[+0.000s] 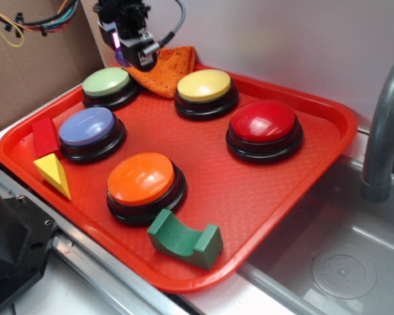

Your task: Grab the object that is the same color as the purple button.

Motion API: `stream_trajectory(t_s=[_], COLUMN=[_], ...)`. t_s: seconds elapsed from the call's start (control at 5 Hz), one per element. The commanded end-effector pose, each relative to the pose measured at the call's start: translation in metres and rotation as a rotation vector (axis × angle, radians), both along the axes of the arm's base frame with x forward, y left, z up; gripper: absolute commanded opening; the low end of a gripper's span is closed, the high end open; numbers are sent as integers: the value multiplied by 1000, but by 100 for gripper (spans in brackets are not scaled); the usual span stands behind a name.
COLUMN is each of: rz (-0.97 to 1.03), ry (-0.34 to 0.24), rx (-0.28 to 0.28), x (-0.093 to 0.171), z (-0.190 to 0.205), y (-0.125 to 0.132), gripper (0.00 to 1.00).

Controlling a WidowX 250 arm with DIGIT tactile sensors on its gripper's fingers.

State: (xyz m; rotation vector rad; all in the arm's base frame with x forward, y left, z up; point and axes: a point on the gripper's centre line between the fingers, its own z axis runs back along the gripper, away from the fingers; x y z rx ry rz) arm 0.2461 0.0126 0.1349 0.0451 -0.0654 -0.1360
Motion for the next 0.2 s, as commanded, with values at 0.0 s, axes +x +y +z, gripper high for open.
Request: stream_trajectory(t_s=[0.0], rz=[187], ry=[3], rx=[-113], x=[-13], z=[26], y=[-15], gripper=[0])
